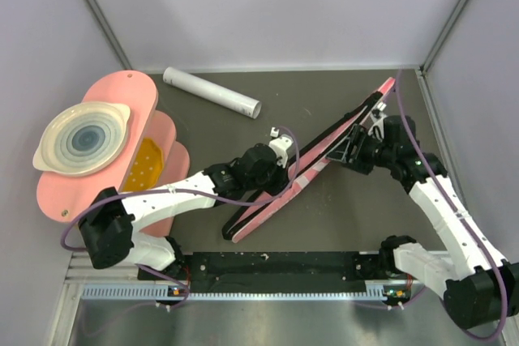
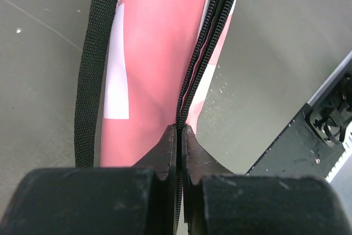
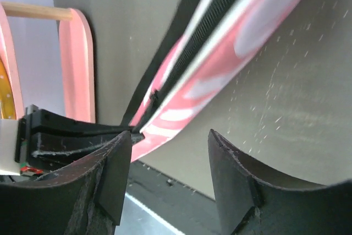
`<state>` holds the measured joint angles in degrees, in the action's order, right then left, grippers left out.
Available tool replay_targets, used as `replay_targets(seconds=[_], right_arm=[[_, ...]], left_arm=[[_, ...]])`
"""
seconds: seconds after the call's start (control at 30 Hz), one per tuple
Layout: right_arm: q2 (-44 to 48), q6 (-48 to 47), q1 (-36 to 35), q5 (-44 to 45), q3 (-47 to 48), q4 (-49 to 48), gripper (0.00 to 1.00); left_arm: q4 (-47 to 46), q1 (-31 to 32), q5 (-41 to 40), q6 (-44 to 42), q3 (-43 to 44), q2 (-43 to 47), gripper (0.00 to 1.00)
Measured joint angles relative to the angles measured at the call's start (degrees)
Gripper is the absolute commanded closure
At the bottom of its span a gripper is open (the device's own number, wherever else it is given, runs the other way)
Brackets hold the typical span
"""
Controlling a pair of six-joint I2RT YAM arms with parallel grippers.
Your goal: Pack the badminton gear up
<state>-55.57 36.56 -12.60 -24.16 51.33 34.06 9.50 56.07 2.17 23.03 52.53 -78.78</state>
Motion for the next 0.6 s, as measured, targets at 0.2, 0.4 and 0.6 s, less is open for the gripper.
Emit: replay_targets(seconds=[0.2, 0.4, 0.6], right_arm=[[1.9, 11.98, -5.07, 3.56, -4.85, -0.44, 0.54], [2.19, 18.97, -7.34, 5.84, -5.7, -3.28, 0.55], [1.99, 22.23, -8.68, 7.32, -5.7, -5.81, 0.64]], left_arm=[[0.9, 0.28, -3.67, 1.53, 0.26, 0.28, 1.0], [1.44, 0.83, -4.87, 1.99, 0.74, 0.28, 1.0], [1.84, 1.05, -5.29, 2.01, 1.05, 0.28, 1.0]])
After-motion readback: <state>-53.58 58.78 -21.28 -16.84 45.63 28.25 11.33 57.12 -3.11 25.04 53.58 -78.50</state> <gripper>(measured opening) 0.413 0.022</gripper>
